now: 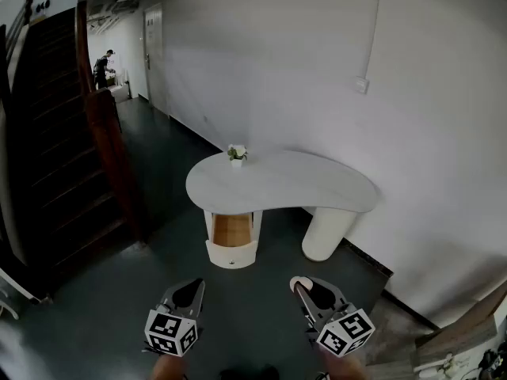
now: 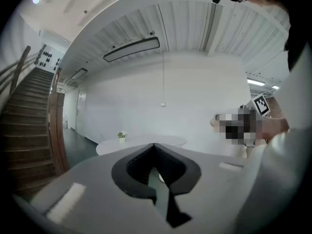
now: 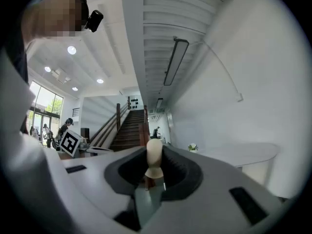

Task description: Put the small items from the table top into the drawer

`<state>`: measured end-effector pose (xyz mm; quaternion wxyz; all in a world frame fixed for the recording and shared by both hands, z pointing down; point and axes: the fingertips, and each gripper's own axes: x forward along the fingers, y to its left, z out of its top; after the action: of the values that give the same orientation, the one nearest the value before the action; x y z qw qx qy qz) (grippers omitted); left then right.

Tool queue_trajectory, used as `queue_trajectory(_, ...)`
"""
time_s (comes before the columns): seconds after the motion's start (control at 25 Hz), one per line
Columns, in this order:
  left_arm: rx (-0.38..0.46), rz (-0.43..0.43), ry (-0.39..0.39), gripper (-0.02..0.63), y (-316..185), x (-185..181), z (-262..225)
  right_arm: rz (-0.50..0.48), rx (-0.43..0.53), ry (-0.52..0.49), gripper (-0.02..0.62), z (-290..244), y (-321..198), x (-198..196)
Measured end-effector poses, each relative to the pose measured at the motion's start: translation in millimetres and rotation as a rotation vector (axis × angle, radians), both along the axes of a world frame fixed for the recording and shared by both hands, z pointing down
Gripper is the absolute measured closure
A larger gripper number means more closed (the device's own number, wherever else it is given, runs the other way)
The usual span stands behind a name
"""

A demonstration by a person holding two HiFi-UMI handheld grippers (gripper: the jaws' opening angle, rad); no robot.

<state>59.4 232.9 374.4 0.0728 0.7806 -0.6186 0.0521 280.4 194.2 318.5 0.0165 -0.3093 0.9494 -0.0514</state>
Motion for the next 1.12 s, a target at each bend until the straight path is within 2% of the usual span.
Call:
queue_trajectory(0.44, -0.005, -0.001, 0.003, 0.598, 12, -13, 6, -0.03, -0.008, 0.012, 0.512, 5, 6, -21)
queue_trajectory(0.92, 0.012, -0.043, 0.031, 0.598, 51, -74, 7, -0.094, -0.008, -0.042, 0.505, -7, 34, -88)
queue_trajectory(1.12, 0.005, -0.062, 0.042, 0.598, 58, -95, 13, -0.115, -0.036, -0.054, 0.505, 1, 34, -110)
